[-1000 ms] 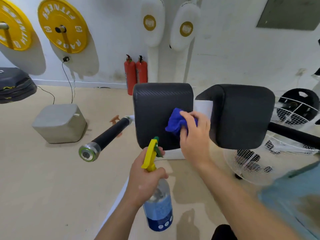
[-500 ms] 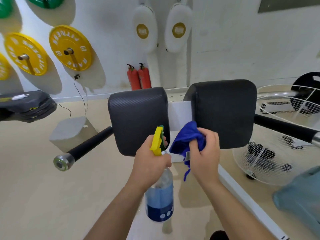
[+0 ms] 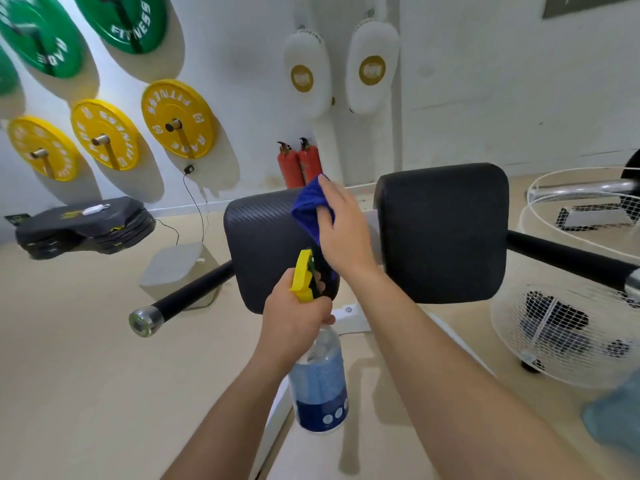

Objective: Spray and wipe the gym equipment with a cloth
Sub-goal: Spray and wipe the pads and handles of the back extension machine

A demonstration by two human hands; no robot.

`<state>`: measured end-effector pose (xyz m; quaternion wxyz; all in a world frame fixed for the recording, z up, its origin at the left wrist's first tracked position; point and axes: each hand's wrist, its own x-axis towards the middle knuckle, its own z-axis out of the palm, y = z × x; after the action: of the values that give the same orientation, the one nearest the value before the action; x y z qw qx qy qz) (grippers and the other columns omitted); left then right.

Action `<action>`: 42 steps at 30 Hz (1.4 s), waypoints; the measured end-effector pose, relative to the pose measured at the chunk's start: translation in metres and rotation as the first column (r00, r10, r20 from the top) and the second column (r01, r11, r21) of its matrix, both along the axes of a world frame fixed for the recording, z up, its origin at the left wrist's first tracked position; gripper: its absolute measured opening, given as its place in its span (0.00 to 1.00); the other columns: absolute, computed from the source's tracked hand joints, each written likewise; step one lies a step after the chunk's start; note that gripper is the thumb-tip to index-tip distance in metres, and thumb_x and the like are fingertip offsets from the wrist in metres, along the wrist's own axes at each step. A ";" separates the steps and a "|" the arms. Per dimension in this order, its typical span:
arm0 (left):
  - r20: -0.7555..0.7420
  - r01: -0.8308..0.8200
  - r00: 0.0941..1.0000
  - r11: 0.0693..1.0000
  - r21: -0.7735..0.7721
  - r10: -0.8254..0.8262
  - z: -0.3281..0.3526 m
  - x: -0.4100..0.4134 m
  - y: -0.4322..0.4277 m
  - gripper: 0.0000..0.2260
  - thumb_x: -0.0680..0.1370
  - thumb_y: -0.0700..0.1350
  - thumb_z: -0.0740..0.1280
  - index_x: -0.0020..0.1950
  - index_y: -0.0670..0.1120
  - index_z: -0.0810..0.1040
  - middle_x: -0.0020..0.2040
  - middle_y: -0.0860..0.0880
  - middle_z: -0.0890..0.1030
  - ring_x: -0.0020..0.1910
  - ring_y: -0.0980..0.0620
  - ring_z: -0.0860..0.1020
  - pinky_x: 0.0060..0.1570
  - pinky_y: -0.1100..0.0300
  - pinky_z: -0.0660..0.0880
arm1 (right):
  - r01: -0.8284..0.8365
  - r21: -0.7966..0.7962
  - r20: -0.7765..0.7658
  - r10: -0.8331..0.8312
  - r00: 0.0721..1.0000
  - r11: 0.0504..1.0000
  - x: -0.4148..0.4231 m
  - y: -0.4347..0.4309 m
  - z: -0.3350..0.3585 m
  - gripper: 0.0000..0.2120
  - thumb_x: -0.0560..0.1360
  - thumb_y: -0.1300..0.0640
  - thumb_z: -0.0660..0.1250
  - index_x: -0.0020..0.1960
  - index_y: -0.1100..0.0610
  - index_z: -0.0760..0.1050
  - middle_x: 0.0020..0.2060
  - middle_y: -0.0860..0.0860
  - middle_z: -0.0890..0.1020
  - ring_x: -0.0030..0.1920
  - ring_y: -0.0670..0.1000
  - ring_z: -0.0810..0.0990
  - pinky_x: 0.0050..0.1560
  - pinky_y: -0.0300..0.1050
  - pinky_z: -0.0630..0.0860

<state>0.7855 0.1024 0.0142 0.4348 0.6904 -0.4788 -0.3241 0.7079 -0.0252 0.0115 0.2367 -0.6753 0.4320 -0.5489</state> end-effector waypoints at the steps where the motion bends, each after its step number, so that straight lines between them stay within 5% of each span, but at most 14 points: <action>1: -0.008 0.001 1.000 1.000 -0.010 -0.001 0.002 0.003 0.001 0.16 0.62 0.41 0.67 0.49 0.43 0.77 0.44 0.43 0.82 0.38 0.46 0.84 0.46 0.39 0.83 | 0.024 -0.014 -0.017 -0.024 1.000 1.000 0.009 0.001 -0.012 0.24 0.84 0.55 0.59 0.79 0.52 0.60 0.76 0.51 0.67 0.74 0.49 0.66 0.73 0.44 0.66; 5: 0.021 0.002 1.000 1.000 -0.025 -0.002 0.010 0.015 0.001 0.18 0.58 0.39 0.70 0.47 0.47 0.78 0.41 0.49 0.83 0.44 0.39 0.83 0.46 0.37 0.81 | 0.134 0.051 0.031 -0.135 0.990 0.990 0.021 0.035 -0.085 0.26 0.83 0.51 0.60 0.79 0.51 0.59 0.72 0.51 0.73 0.69 0.50 0.73 0.68 0.44 0.71; 9: 0.039 0.009 0.999 1.000 -0.026 -0.008 0.016 0.024 0.000 0.20 0.60 0.39 0.71 0.50 0.52 0.79 0.44 0.56 0.84 0.47 0.46 0.83 0.49 0.39 0.82 | 0.144 0.210 0.026 -0.153 0.988 0.967 0.010 0.077 -0.133 0.21 0.82 0.50 0.61 0.74 0.53 0.67 0.56 0.50 0.82 0.54 0.50 0.81 0.56 0.47 0.79; 12: 0.047 0.025 0.999 0.999 -0.046 -0.023 0.018 0.029 0.001 0.20 0.64 0.36 0.72 0.52 0.52 0.79 0.48 0.54 0.83 0.48 0.47 0.83 0.50 0.40 0.82 | 0.154 0.189 0.042 -0.165 0.985 0.970 -0.007 0.070 -0.108 0.16 0.82 0.53 0.61 0.70 0.50 0.72 0.50 0.46 0.79 0.50 0.48 0.79 0.50 0.38 0.77; 15: 0.041 0.031 0.999 0.998 -0.057 -0.028 0.017 0.037 0.001 0.19 0.64 0.38 0.71 0.52 0.52 0.79 0.48 0.51 0.83 0.45 0.45 0.85 0.49 0.40 0.83 | 0.201 0.074 0.149 -0.210 0.966 0.977 -0.009 0.036 -0.052 0.20 0.82 0.55 0.61 0.74 0.53 0.69 0.57 0.43 0.76 0.57 0.41 0.75 0.58 0.28 0.68; 18: 0.042 0.029 0.999 0.997 -0.065 -0.026 0.013 0.048 0.004 0.18 0.67 0.34 0.72 0.53 0.51 0.78 0.48 0.52 0.82 0.47 0.46 0.84 0.49 0.41 0.83 | 0.244 0.072 0.035 -0.247 0.968 0.967 0.008 0.020 -0.043 0.17 0.83 0.51 0.59 0.71 0.52 0.71 0.57 0.46 0.70 0.54 0.43 0.73 0.60 0.36 0.72; 21: 0.042 0.033 0.999 0.998 -0.051 -0.031 0.009 0.060 0.008 0.18 0.67 0.34 0.72 0.53 0.51 0.78 0.49 0.51 0.83 0.49 0.45 0.83 0.51 0.44 0.82 | 0.329 0.220 0.017 -0.341 0.940 0.918 0.023 0.044 -0.082 0.10 0.83 0.51 0.57 0.54 0.56 0.74 0.51 0.48 0.69 0.44 0.42 0.72 0.52 0.45 0.76; 25: 0.047 0.056 0.997 0.998 -0.035 -0.055 0.001 0.070 0.005 0.18 0.65 0.36 0.73 0.51 0.51 0.78 0.49 0.50 0.83 0.48 0.44 0.83 0.49 0.44 0.83 | 0.244 0.459 0.184 -0.361 0.914 0.854 0.035 0.072 -0.109 0.11 0.84 0.53 0.56 0.50 0.58 0.72 0.51 0.52 0.71 0.42 0.41 0.72 0.42 0.30 0.66; 29: 0.008 0.066 0.998 0.997 -0.044 -0.066 -0.008 0.072 0.001 0.20 0.64 0.36 0.72 0.53 0.51 0.79 0.49 0.53 0.82 0.49 0.48 0.82 0.49 0.42 0.83 | 0.106 0.651 0.360 -0.428 0.829 0.752 0.053 0.092 -0.117 0.12 0.84 0.52 0.57 0.47 0.57 0.75 0.46 0.56 0.79 0.42 0.49 0.77 0.43 0.45 0.70; 33: -0.049 0.078 0.996 0.997 0.007 -0.078 -0.001 0.074 -0.001 0.21 0.59 0.40 0.70 0.51 0.52 0.80 0.46 0.56 0.83 0.48 0.48 0.83 0.48 0.43 0.82 | -0.191 0.811 0.479 -0.439 0.760 0.553 0.068 0.106 -0.114 0.10 0.78 0.54 0.62 0.43 0.57 0.79 0.41 0.58 0.84 0.45 0.60 0.82 0.44 0.53 0.76; 37: -0.018 0.137 0.990 0.987 0.082 -0.136 0.040 0.082 0.007 0.19 0.66 0.33 0.73 0.53 0.49 0.79 0.49 0.56 0.82 0.49 0.53 0.80 0.49 0.50 0.80 | -0.262 0.881 0.434 -0.453 0.779 0.393 0.050 0.118 -0.057 0.10 0.79 0.53 0.64 0.48 0.59 0.80 0.45 0.60 0.85 0.47 0.61 0.83 0.47 0.52 0.76; 42: -0.026 0.184 0.983 0.968 0.169 -0.182 0.124 0.100 0.013 0.20 0.68 0.32 0.72 0.55 0.50 0.78 0.49 0.56 0.81 0.46 0.55 0.79 0.47 0.55 0.79 | -0.218 0.883 0.418 -0.486 0.768 0.415 0.035 0.105 0.057 0.09 0.81 0.51 0.62 0.44 0.52 0.75 0.39 0.53 0.81 0.38 0.54 0.79 0.42 0.47 0.76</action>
<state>0.8853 0.1152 0.1384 0.3447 0.6763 -0.5085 -0.4065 0.7433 0.0794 0.0687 0.6385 -0.1781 0.6078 -0.4371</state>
